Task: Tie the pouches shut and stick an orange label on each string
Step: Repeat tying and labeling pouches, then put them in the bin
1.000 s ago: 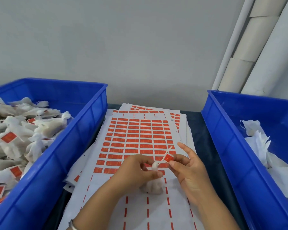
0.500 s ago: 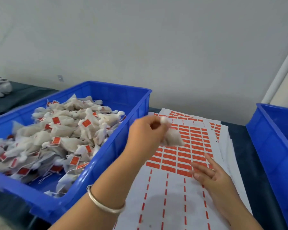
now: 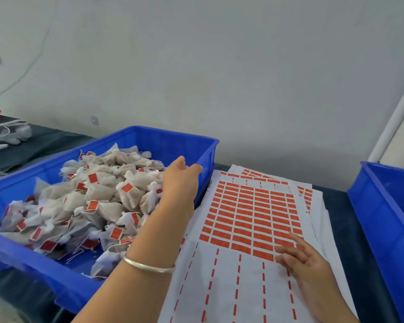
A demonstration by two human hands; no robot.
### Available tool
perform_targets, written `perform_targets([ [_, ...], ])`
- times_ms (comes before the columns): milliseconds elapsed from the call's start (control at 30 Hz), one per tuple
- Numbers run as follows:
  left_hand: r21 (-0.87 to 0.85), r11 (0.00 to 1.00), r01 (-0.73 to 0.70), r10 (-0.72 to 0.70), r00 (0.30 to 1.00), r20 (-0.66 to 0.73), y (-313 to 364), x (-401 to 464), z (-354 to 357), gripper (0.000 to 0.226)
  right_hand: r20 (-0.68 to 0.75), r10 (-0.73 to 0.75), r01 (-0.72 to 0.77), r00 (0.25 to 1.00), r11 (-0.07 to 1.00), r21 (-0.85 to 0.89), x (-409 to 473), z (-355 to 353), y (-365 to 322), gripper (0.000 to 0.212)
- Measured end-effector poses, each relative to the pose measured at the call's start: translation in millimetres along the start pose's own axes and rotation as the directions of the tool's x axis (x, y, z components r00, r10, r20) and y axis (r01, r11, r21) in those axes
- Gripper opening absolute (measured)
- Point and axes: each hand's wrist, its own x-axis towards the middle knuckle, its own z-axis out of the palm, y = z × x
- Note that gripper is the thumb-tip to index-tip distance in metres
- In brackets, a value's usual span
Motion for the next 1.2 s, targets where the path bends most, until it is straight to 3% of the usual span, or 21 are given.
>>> perform_targets([
  [100, 0.184, 0.983, 0.002, -0.033, 0.986, 0.166, -11, -12, 15, 0.037, -0.002, 0.004, -0.004, 1.000, 0.999, -0.051, -3, 4, -1, 0.035],
  [233, 0.443, 0.891, -0.103, -0.113, 0.894, 0.435, -54, -27, 45, 0.031, -0.019, -0.014, 0.011, 1.000, 0.992, -0.126, -17, 18, -10, 0.021],
  [333, 0.651, 0.702, -0.289, -0.160, 0.827, 0.539, -104, -42, 67, 0.031, -0.059, -0.182, 0.159, 0.982, 0.948, -0.274, -41, 16, -32, 0.024],
  [433, 0.687, 0.554, -0.471, -0.187, 0.734, 0.653, -141, -52, 74, 0.037, -0.043, -0.366, 0.331, 0.930, 0.880, -0.341, -75, -8, -69, 0.028],
  [500, 0.682, 0.337, -0.649, -0.161, 0.674, 0.721, -160, -55, 80, 0.053, -0.021, -0.449, 0.401, 0.893, 0.816, -0.416, -98, -31, -94, 0.033],
  [567, 0.659, 0.200, -0.725, -0.114, 0.651, 0.750, -168, -57, 85, 0.063, -0.024, -0.489, 0.410, 0.872, 0.756, -0.511, -112, -58, -115, 0.038],
  [700, 0.657, 0.155, -0.738, -0.078, 0.653, 0.753, -173, -59, 86, 0.065, -0.194, -0.388, 0.163, 0.901, 0.717, -0.678, -100, -131, -133, 0.051],
  [867, 0.646, 0.119, -0.754, -0.028, 0.647, 0.762, -170, -64, 83, 0.063, -0.443, -0.130, -0.254, 0.887, 0.664, -0.703, -44, -214, -102, 0.035],
  [1000, 0.651, 0.148, -0.744, -0.004, 0.658, 0.753, -171, -63, 82, 0.060, -0.463, -0.003, -0.336, 0.887, 0.683, -0.649, -13, -224, -62, 0.028],
  [1200, 0.657, 0.159, -0.737, 0.020, 0.668, 0.744, -176, -61, 86, 0.058, -0.564, -0.033, -0.392, 0.825, 0.685, -0.614, 2, -222, -44, 0.034],
])
